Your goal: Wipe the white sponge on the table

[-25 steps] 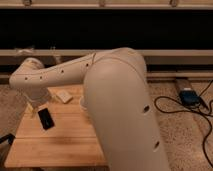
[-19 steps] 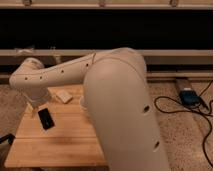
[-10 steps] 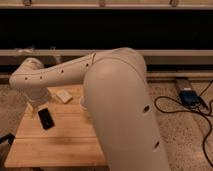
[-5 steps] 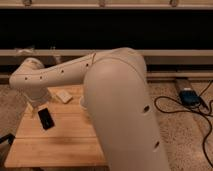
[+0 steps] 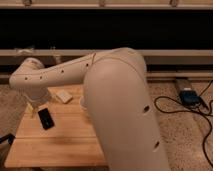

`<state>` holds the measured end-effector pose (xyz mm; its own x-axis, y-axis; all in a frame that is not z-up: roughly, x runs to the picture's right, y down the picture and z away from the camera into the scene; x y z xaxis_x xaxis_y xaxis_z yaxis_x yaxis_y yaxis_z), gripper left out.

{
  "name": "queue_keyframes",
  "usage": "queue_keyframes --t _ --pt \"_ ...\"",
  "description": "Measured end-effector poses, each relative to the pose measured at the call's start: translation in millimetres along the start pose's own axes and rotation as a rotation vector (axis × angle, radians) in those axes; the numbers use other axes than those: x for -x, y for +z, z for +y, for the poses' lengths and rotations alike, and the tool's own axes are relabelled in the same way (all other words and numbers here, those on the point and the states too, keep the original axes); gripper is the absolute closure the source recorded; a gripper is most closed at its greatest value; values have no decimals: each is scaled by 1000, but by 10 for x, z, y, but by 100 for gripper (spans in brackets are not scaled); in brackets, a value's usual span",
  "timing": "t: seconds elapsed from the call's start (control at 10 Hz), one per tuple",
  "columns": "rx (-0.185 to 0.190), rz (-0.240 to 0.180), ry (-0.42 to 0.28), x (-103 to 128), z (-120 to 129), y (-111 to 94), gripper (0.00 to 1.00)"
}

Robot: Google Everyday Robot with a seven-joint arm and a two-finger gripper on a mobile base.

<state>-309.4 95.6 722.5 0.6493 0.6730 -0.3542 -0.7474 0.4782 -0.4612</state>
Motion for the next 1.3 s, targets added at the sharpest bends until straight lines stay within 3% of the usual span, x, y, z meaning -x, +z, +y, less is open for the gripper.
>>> queue_keyframes --t 0.3,0.7,1.0,1.3 --pt "-4 7 -28 109 -111 43 20" --pt "-2 23 -79 512 -838 233 20" --pt "28 50 -106 775 -1372 543 20" --pt "47 104 -124 891 -1465 925 20"
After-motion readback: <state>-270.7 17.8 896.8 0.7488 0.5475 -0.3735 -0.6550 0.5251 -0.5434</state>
